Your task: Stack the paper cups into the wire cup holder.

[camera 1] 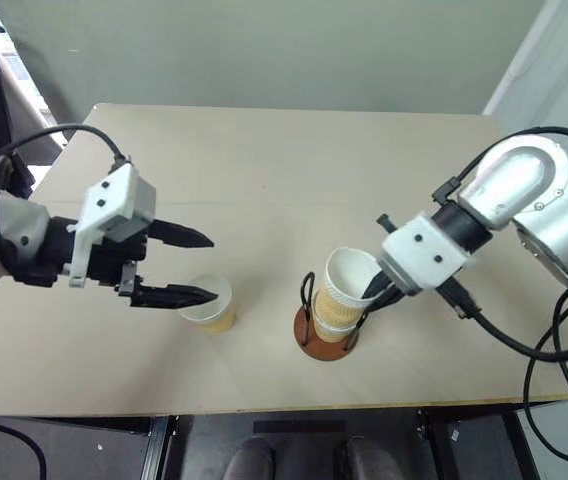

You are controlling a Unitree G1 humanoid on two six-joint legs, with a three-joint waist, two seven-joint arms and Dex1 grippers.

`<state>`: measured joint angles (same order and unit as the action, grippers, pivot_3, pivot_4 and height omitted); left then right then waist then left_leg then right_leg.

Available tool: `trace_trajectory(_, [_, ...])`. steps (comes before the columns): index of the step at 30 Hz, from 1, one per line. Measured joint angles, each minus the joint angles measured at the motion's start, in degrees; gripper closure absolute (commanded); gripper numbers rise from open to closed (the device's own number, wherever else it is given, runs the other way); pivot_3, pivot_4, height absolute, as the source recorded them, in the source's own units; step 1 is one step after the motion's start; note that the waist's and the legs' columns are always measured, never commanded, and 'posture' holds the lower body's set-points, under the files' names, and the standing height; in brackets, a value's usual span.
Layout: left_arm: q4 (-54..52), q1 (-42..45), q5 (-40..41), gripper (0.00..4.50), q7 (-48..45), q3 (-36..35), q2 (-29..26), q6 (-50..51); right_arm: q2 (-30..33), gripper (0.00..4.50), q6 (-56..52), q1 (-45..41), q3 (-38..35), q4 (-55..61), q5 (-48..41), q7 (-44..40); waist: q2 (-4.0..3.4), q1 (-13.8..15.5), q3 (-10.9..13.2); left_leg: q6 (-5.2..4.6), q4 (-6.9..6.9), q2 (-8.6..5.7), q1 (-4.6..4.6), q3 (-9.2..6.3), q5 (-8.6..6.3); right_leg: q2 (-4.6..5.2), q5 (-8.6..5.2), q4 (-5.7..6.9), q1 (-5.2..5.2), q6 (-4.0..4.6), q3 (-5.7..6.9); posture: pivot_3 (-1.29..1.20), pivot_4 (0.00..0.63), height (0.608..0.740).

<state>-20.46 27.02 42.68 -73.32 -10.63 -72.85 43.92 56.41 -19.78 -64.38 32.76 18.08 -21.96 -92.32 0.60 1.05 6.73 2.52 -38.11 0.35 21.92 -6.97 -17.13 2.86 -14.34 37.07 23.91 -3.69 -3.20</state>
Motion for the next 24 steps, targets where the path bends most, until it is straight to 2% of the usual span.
trace_trajectory(2, [0.0, -0.4, 0.0, 0.30, 0.1, -0.4, 0.0, 0.0, 0.0, 4.29, 0.7, 0.0, 0.1, 0.0, 0.4, 0.0, 0.00, 0.0, 0.0, 0.00, 0.00, 0.00, 0.00, 0.00, 0.00, 0.00, 0.00, 0.00, 0.00, 0.00, 0.00, 0.00, 0.150, 0.740])
trace_trajectory(5, [-0.1, -0.6, 0.1, 0.30, 0.2, -0.8, 0.0, 0.1, 0.1, 3.61, 1.3, 0.0, 0.5, 0.0, 1.0, 0.0, 0.00, 0.0, 0.0, 0.00, 0.00, 0.00, 0.00, 0.00, 0.00, 0.00, 0.00, 0.00, 0.00, 0.01, 0.00, 0.00, 0.150, 0.740])
trace_trajectory(12, [0.3, -0.6, -0.8, 0.30, 0.2, -0.9, 0.0, -0.5, -0.7, 1.04, 1.9, 0.0, 1.4, -0.4, 3.1, 0.0, 0.00, 0.0, 0.0, 0.00, 0.00, 0.00, 0.00, 0.00, 0.00, 0.00, 0.00, 0.01, 0.00, 0.01, 0.00, 0.00, 0.150, 0.740])
trace_trajectory(15, [3.5, 2.3, -5.9, 0.30, 0.9, 2.9, -0.4, -3.2, -1.4, 0.02, 0.1, 0.4, 0.3, -1.2, 3.6, 0.1, 0.01, 0.1, 0.0, 0.00, -0.03, 0.00, -0.01, -0.03, 0.00, 0.01, 0.01, 0.00, 0.00, 0.03, 0.01, 0.00, 0.150, 0.740])
trace_trajectory(17, [6.7, 4.2, -9.7, 0.30, 0.9, 6.0, -0.4, -5.1, -0.9, 0.02, -2.7, 1.1, -3.0, -2.1, 3.1, 0.4, 0.01, 0.2, 0.0, -0.01, -0.05, -0.02, 0.01, -0.04, 0.00, 0.04, 0.02, -0.02, 0.00, 0.05, 0.02, 0.00, 0.150, 0.740])
trace_trajectory(20, [11.1, 8.6, -14.4, 0.30, -0.7, 11.1, 0.2, -7.9, 0.5, 0.02, -11.3, 3.8, -12.4, -2.4, -4.1, 2.8, 0.05, 0.6, 0.0, -0.01, -0.03, -0.05, 0.06, -0.07, -0.01, 0.06, 0.02, -0.06, 0.00, 0.06, 0.02, 0.00, 0.150, 0.740])
trace_trajectory(24, [17.4, 14.7, -20.9, 0.30, -4.3, 17.9, 3.0, -12.0, 3.3, 0.02, -26.7, 10.5, -30.7, -2.6, -18.5, 8.6, 0.09, 1.3, 0.0, 0.00, 0.03, -0.14, 0.08, -0.12, -0.01, 0.09, 0.02, -0.12, -0.02, 0.06, 0.02, 0.00, 0.150, 0.740])
